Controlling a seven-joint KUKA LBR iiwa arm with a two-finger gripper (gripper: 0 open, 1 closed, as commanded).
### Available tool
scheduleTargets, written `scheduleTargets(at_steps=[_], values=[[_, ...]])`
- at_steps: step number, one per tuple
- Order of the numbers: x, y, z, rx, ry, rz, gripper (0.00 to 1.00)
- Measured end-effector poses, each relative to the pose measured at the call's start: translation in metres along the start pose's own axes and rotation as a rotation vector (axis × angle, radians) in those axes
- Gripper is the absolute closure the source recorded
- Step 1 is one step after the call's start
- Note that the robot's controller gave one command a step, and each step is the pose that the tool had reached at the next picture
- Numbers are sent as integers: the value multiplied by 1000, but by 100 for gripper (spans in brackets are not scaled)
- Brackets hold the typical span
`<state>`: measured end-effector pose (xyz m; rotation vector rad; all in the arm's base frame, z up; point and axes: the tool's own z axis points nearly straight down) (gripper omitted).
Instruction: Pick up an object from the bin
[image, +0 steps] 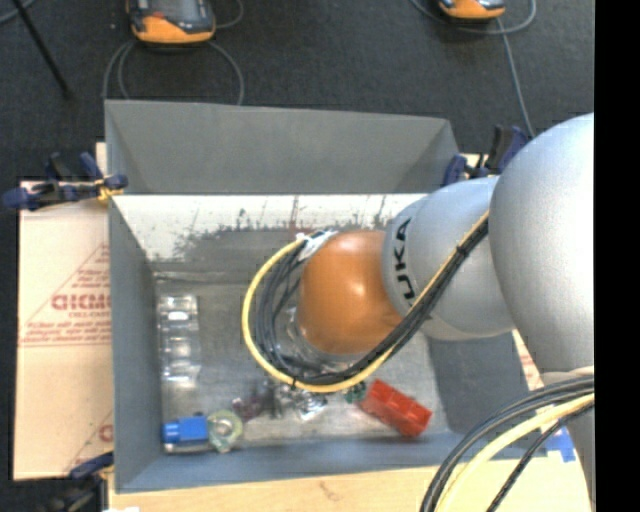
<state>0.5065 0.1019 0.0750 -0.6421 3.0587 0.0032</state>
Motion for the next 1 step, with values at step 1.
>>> scheduleTargets(at_steps=[1], values=[[-7, -2, -187, 0, 6, -314, 100]])
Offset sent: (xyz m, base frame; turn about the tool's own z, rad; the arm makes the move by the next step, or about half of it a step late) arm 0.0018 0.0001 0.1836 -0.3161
